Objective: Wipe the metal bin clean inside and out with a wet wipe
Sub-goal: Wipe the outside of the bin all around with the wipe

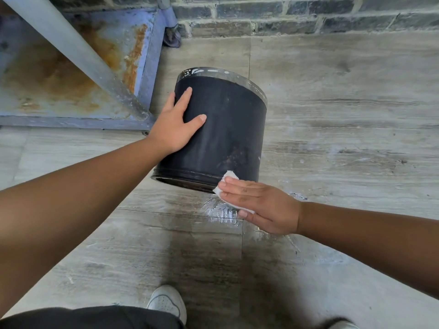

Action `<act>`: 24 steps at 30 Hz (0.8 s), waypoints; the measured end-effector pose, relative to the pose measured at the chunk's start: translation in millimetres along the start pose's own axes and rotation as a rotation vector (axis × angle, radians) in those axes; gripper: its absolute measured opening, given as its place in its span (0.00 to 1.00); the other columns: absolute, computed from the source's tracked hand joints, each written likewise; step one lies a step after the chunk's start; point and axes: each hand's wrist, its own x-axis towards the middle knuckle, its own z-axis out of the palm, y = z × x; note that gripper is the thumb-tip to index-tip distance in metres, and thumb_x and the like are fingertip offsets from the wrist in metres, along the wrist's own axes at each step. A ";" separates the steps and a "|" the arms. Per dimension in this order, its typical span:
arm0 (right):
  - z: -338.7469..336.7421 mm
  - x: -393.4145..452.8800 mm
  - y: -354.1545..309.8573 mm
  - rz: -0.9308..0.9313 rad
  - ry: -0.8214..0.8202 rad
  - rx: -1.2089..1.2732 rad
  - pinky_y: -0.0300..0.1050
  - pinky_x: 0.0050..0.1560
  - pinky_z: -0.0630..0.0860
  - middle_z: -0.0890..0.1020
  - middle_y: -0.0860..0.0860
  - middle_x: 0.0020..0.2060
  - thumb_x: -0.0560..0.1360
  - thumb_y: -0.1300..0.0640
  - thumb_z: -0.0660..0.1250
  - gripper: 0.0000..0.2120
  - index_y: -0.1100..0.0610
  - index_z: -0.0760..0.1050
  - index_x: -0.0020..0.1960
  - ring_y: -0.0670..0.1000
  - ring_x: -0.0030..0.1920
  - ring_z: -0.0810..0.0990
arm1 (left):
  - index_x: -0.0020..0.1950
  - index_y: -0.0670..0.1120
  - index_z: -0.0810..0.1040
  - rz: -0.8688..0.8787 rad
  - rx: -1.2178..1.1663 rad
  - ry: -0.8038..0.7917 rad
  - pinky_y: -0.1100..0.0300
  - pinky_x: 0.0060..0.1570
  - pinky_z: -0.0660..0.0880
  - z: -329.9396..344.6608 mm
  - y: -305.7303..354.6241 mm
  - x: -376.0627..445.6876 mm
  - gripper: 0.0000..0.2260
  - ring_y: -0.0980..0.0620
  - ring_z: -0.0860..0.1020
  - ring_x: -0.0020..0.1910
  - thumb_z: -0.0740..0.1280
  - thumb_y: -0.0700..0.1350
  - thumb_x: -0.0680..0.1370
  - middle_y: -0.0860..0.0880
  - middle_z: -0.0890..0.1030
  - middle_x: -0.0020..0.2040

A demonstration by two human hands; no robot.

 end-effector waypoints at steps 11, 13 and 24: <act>7.3 -23.6 12.8 0.080 0.053 -0.020 0.48 0.74 0.61 0.67 0.54 0.73 0.82 0.52 0.53 0.22 0.59 0.66 0.74 0.50 0.75 0.62 | 0.79 0.59 0.48 -0.101 -0.005 -0.003 0.59 0.65 0.54 -3.2 -11.6 4.9 0.39 0.50 0.55 0.77 0.61 0.68 0.73 0.50 0.52 0.80; 7.5 -27.6 14.0 0.097 0.055 -0.017 0.48 0.73 0.62 0.69 0.54 0.73 0.82 0.53 0.54 0.22 0.59 0.66 0.73 0.50 0.74 0.64 | 0.79 0.58 0.47 -0.129 0.019 -0.010 0.53 0.70 0.56 -4.1 -11.9 6.4 0.40 0.48 0.56 0.77 0.60 0.68 0.72 0.49 0.53 0.80; 21.0 -34.4 19.2 0.429 -0.161 0.107 0.42 0.72 0.62 0.67 0.52 0.74 0.83 0.48 0.50 0.22 0.52 0.63 0.75 0.48 0.73 0.65 | 0.73 0.44 0.62 -0.154 0.077 0.052 0.43 0.67 0.66 -6.2 -15.2 7.7 0.33 0.42 0.67 0.69 0.58 0.64 0.75 0.42 0.67 0.71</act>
